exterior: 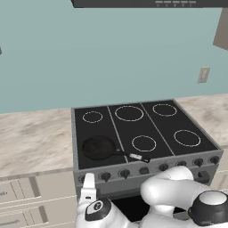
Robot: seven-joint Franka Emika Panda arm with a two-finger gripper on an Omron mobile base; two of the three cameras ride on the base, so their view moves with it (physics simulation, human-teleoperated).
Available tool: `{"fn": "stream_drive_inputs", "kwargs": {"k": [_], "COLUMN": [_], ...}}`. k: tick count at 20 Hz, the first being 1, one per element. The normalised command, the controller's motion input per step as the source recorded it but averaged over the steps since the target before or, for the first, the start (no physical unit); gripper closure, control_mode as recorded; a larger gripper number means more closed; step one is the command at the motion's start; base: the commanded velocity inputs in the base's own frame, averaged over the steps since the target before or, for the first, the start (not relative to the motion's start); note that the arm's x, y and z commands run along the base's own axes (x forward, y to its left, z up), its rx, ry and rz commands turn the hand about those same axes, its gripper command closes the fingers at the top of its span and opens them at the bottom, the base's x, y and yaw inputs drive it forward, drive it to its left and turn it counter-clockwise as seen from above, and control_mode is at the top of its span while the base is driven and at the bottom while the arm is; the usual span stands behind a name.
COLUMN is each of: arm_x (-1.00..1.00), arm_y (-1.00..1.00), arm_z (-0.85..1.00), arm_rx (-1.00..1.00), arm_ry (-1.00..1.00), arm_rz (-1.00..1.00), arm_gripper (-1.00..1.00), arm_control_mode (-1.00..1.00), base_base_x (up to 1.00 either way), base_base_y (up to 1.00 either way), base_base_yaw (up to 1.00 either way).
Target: Turn off the front left burner of the stove.
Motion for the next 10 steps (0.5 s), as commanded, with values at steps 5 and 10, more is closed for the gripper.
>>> {"fn": "stream_drive_inputs", "kwargs": {"k": [5,10], "arm_x": [0.18,0.02], "arm_y": [-0.01,0.00], "arm_z": [-0.10,-0.26], "arm_rx": [0.00,0.00], "arm_ry": [0.01,0.01], "arm_rz": [0.06,0.02], "arm_gripper": [-1.00,-1.00], "arm_control_mode": [-1.00,-1.00], "base_base_x": [0.00,0.00], "base_base_y": [0.00,0.00], "base_base_yaw": [0.00,0.00]}}
